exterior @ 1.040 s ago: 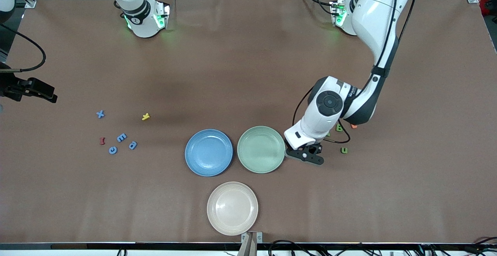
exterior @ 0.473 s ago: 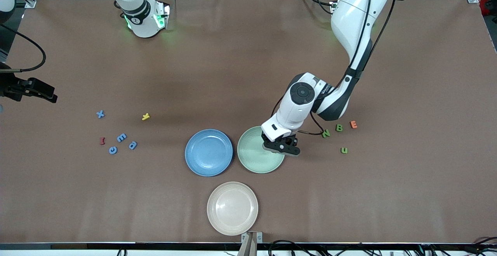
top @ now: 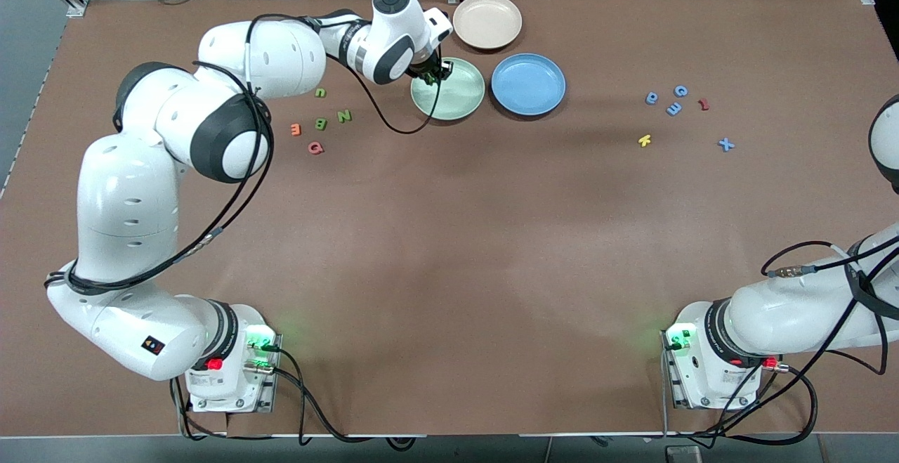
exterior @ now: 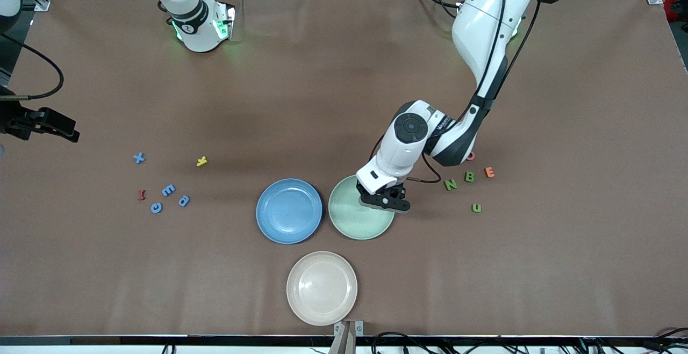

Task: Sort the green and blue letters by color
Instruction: 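Carry the green p with the left gripper over the green plate, then open the left gripper to drop the p onto the green plate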

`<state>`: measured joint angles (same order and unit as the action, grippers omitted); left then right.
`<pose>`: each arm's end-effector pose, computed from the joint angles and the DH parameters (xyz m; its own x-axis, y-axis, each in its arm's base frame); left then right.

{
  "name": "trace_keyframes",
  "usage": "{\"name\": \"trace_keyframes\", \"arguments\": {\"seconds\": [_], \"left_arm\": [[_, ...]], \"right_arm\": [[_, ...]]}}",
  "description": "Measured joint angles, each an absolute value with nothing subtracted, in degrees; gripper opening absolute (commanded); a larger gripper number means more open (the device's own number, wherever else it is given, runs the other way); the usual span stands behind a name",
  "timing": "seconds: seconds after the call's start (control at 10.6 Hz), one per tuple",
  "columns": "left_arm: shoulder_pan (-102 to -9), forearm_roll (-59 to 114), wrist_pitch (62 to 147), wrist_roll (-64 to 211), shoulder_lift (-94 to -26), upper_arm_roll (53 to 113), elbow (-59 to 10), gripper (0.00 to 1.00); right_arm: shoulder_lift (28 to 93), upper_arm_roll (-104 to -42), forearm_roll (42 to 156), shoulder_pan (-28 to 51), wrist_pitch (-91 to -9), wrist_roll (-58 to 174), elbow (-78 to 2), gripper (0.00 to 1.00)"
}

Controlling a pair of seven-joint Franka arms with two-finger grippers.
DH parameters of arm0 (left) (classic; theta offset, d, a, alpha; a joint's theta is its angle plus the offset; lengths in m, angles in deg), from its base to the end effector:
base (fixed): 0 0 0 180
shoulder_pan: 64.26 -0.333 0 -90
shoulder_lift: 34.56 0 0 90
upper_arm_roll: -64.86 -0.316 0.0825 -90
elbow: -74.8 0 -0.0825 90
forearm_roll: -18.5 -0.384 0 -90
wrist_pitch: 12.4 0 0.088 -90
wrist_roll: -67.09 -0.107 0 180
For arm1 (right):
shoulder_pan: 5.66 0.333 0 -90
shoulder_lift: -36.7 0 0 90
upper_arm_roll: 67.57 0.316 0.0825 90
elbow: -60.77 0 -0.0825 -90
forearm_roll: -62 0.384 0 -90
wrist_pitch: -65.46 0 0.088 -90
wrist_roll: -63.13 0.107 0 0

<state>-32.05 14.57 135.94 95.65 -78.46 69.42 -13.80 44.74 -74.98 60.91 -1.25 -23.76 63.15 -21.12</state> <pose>0.5913 -0.4305 0.2273 0.9599 -0.1447 0.2401 -0.1808 -0.9741 0.1358 0.5955 -0.0275 0.6099 0.9986 -0.0519 -0.0112 -0.0514 -0.9980 0.0371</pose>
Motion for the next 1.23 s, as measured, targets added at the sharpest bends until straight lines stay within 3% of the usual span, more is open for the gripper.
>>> {"name": "trace_keyframes", "arguments": {"seconds": [0.19, 0.28, 0.38, 1.23], "left_arm": [[-31.3, 14.6, 136.0, 98.8, -78.9, 69.4, -13.8, 0.22], [-31.2, 14.6, 136.0, 99.8, -79.0, 69.4, -13.7, 0.83], [-31.3, 14.7, 136.0, 100.5, -79.0, 69.4, -13.7, 1.00], [-32.4, 15.5, 136.4, 101.1, -78.9, 68.4, -12.2, 1.00]], "right_arm": [[44.7, -75.0, 60.9, -1.3, -23.8, 63.2, -21.1, 1.00], [44.7, -75.0, 60.9, -1.3, -23.8, 63.2, -21.1, 1.00], [44.7, -75.0, 60.9, -1.3, -23.8, 63.2, -21.1, 1.00], [44.7, -75.0, 60.9, -1.3, -23.8, 63.2, -21.1, 1.00]]}}
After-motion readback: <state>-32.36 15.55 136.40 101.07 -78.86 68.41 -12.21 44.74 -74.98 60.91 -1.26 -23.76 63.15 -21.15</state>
